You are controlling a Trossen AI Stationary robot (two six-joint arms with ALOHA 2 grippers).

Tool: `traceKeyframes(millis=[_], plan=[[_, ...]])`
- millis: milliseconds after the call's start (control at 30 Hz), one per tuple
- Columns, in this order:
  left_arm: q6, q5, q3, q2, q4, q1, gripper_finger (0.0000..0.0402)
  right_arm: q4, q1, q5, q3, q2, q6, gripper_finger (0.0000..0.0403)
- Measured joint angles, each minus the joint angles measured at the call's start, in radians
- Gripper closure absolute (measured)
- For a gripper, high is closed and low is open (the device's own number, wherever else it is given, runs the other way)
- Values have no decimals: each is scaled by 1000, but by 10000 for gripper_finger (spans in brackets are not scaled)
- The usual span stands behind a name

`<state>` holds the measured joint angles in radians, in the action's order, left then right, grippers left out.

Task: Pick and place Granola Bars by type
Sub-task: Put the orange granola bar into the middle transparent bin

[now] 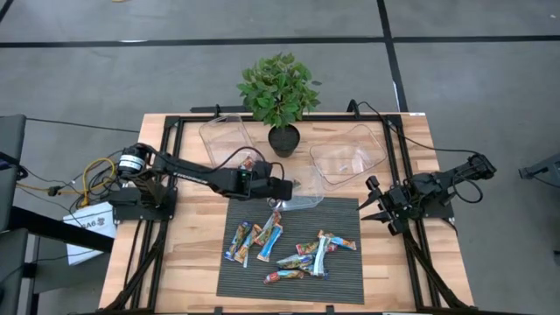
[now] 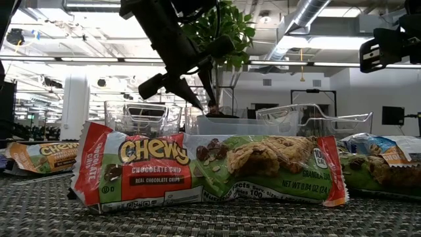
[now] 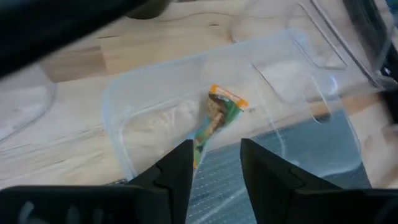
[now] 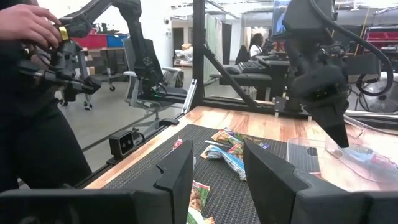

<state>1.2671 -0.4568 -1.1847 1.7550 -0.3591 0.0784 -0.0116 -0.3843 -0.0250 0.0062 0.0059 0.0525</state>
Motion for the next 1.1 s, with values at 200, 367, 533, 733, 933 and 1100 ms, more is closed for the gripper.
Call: traceKeyframes(millis=[200,367,533,733,933,1100], plan=[[-211,5,0,0,116,42,276,0,0,0,0,0,0,270],[-395,85,0,0,224,93,276,0,0,0,0,0,0,268],[-481,232,-18,-1,258,139,276,0,0,0,0,0,0,270],[-504,276,-57,-2,167,176,276,0,0,0,0,0,0,268],[-411,377,-62,-2,128,220,276,0,0,0,0,0,0,270],[-271,428,-62,-6,31,269,276,0,0,0,0,0,0,268]])
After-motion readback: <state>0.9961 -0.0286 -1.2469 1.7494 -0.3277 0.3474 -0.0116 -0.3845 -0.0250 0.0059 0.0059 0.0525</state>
